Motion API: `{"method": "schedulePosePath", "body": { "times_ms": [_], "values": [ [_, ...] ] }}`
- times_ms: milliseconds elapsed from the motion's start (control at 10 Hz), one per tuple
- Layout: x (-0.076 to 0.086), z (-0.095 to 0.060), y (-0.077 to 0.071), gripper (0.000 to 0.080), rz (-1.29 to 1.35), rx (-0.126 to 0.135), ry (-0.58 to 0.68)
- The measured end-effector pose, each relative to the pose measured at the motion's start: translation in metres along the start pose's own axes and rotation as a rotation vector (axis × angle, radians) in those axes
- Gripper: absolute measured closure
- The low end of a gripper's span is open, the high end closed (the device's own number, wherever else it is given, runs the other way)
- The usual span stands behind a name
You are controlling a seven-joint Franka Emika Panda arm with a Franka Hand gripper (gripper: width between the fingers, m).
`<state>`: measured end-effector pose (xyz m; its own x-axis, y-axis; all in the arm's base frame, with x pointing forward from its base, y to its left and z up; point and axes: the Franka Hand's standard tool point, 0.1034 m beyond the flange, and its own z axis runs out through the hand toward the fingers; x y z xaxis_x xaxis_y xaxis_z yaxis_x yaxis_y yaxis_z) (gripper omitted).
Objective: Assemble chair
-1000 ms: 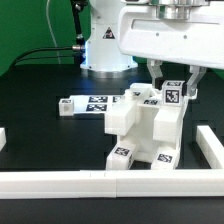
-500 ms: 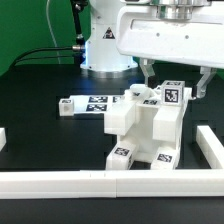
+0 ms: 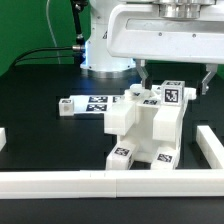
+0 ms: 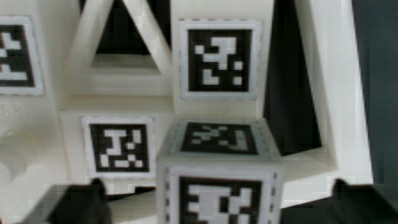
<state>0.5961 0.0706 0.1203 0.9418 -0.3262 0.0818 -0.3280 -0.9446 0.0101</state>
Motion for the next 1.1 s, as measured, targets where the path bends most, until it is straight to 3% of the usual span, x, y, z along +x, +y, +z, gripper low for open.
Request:
{"method": "schedulePosePath", "body": {
  "times_ms": [100, 200, 300, 700, 1100],
  "values": [
    [-0.0003, 0.0, -0.0006, 0.0341, 0.054, 0.003, -0.001],
    [-0.0007, 0.0001, -0.0013, 0.0341, 0.144, 0.004, -0.002],
    [-0.0006, 0.0, -0.0014, 0.0521, 0.196, 0.004, -0.002],
    [-0.0013, 0.0007, -0.0055, 0.0518, 0.606, 0.015, -0.004],
    [-0.0038, 0.0007, -0.0079, 0.0518, 1.021, 0.095, 0.006]
  ]
}}
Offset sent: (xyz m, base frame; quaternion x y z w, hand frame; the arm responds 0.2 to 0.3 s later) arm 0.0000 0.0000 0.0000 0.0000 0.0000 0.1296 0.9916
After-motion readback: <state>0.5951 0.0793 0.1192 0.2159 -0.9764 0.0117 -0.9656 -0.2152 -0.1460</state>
